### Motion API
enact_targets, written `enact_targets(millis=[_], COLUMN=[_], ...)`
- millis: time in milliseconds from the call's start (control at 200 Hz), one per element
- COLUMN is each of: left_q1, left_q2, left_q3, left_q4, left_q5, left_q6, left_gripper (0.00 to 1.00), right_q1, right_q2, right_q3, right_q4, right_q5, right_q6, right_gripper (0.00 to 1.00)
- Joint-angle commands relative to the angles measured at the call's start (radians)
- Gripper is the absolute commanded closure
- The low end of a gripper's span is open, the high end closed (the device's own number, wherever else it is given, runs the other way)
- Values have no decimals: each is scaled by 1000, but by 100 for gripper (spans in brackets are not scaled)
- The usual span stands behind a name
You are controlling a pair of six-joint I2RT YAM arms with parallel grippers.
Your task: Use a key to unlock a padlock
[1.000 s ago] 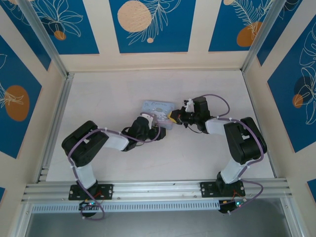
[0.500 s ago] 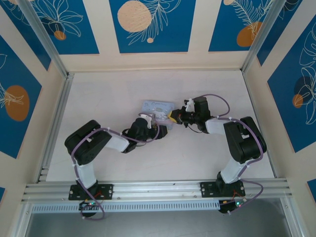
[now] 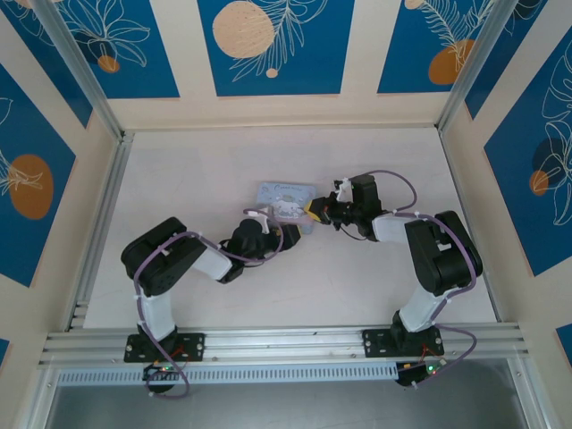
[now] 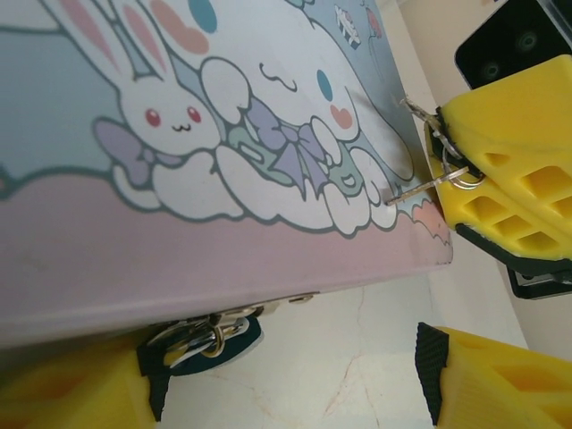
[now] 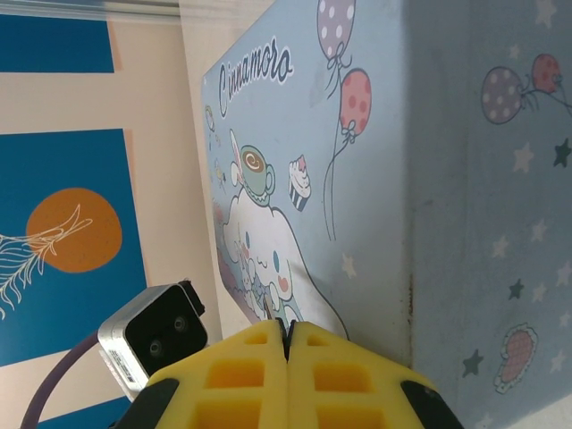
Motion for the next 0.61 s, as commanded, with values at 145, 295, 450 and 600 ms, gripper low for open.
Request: enact_targets(millis=[145, 295, 450, 600], left_q1=[-27, -33, -41, -47], left_q2=[-68, -60, -37, -47], left_q3=[75, 110, 120, 81], left_q4=[-311, -376, -315, -146], left_q5=[-104, -134, -94, -29], left_q6=[104, 154, 162, 96], left_gripper=[24, 23, 23, 25], right_q1=[-4, -3, -3, -2], right_q2=[28, 26, 27, 28], right_q3=[-1, -2, -4, -2], right_q4=[6, 3, -1, 0], right_q5=[-11, -12, -10, -7], right_q6=[10, 9, 7, 7], right_gripper=[100, 100, 100, 100])
